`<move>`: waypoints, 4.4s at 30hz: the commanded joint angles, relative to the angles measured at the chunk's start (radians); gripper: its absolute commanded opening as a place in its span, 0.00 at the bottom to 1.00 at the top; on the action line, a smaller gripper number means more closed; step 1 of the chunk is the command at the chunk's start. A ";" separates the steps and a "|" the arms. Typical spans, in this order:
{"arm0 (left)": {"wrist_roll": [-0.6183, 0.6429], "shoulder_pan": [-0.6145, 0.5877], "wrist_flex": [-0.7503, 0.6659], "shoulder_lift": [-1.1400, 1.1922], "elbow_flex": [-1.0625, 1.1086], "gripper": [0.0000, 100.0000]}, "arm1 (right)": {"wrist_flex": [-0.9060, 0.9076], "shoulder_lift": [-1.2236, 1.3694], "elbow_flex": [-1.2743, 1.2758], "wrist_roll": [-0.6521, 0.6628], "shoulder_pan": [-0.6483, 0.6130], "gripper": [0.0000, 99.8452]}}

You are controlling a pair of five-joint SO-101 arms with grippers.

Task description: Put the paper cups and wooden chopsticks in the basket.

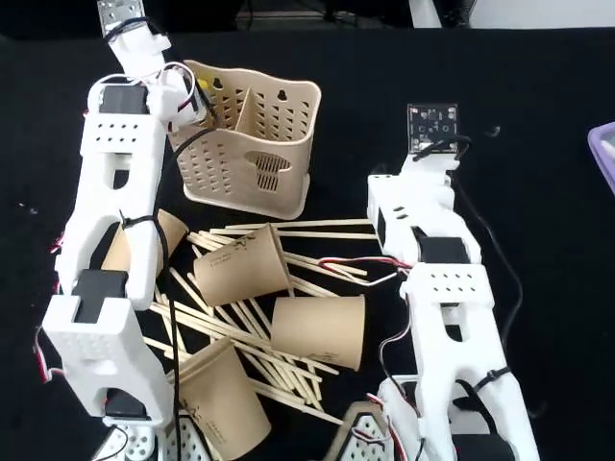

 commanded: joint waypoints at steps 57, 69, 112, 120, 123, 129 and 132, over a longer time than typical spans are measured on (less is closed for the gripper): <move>0.100 -0.223 0.694 0.172 -0.059 0.03 | -0.025 0.004 -0.030 0.006 -0.041 0.13; -0.249 -0.386 0.694 -0.034 -0.142 0.03 | -0.026 0.004 -0.031 0.006 -0.041 0.13; 0.051 0.239 0.262 -0.178 -0.312 0.16 | -0.026 0.004 -0.016 0.006 -0.041 0.13; -0.020 0.090 0.264 -0.275 -0.309 0.16 | -0.026 0.004 -0.016 0.006 -0.041 0.13; -0.138 -0.033 0.264 -0.269 -0.289 0.14 | -0.026 0.004 -0.016 0.006 -0.041 0.13; -0.281 -0.094 0.264 -0.161 -0.208 0.14 | -0.026 0.004 -0.021 0.003 -0.041 0.13; -0.284 -0.062 0.256 -0.141 -0.214 0.14 | -0.026 0.004 -0.019 0.005 -0.041 0.13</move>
